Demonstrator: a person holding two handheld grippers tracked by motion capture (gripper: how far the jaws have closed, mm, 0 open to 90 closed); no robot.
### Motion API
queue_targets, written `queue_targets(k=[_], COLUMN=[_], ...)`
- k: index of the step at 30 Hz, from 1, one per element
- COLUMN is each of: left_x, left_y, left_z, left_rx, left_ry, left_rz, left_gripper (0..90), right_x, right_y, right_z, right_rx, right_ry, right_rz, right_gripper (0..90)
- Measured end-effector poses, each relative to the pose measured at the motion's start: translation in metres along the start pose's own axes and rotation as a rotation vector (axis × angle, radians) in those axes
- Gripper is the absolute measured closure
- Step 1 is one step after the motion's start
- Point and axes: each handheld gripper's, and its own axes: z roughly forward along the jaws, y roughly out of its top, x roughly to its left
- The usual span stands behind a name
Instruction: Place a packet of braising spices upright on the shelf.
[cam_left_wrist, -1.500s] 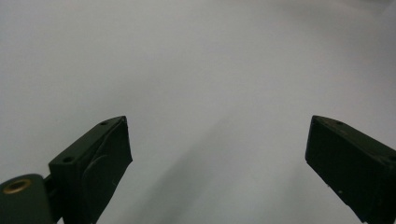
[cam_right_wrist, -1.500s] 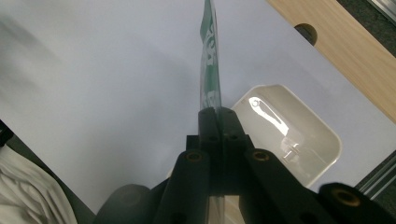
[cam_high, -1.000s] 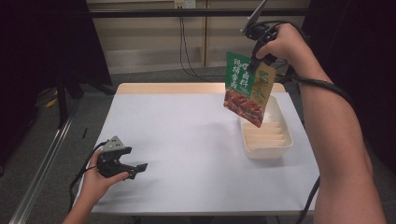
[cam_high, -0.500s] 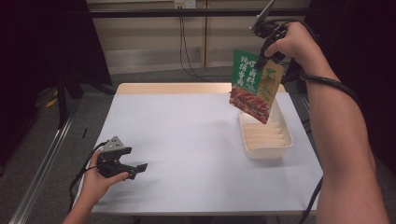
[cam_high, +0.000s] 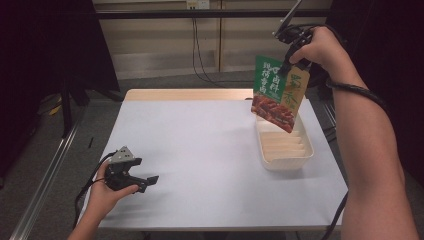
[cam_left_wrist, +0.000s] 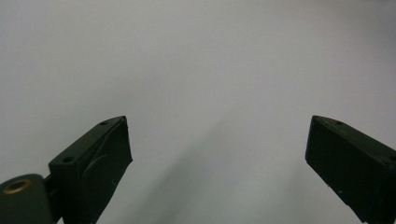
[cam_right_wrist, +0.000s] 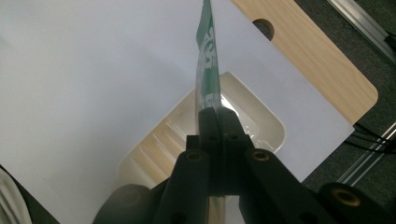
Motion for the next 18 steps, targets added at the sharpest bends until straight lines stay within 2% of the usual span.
queue_targets(k=[1, 7, 14, 15, 16, 18], left_x=[-0.0008, -0.0006, -0.0011, -0.0003, -0.0013, -0.0011], left_y=[-0.0003, -0.0003, -0.0004, -0.0001, -0.0005, -0.0005], left_z=[0.0005, 0.0009, 0.0007, 0.0, 0.0004, 0.0001], left_rx=[-0.003, 0.001, -0.003, -0.001, -0.004, -0.006], left_ry=[-0.007, -0.008, -0.003, 0.006, -0.001, -0.002], left_rz=[-0.011, -0.01, -0.011, 0.002, -0.016, -0.016], left_gripper=[6.7, 6.8, 6.8, 6.7, 6.8, 6.8], right_x=[-0.0003, -0.0043, -0.0055, -0.0063, -0.0061, -0.0071], right_y=[-0.0004, -0.004, -0.0045, -0.0046, -0.0046, -0.0052], right_z=[-0.0001, 0.0022, 0.0058, 0.0065, 0.0074, 0.0084], right_rx=[0.008, 0.008, 0.019, 0.022, 0.019, 0.019], right_ry=[-0.005, -0.014, -0.03, -0.034, -0.033, -0.028], right_rz=[-0.002, -0.003, -0.041, -0.046, -0.041, -0.052], right_gripper=[90.0, 90.0, 90.0, 90.0, 90.0, 90.0])
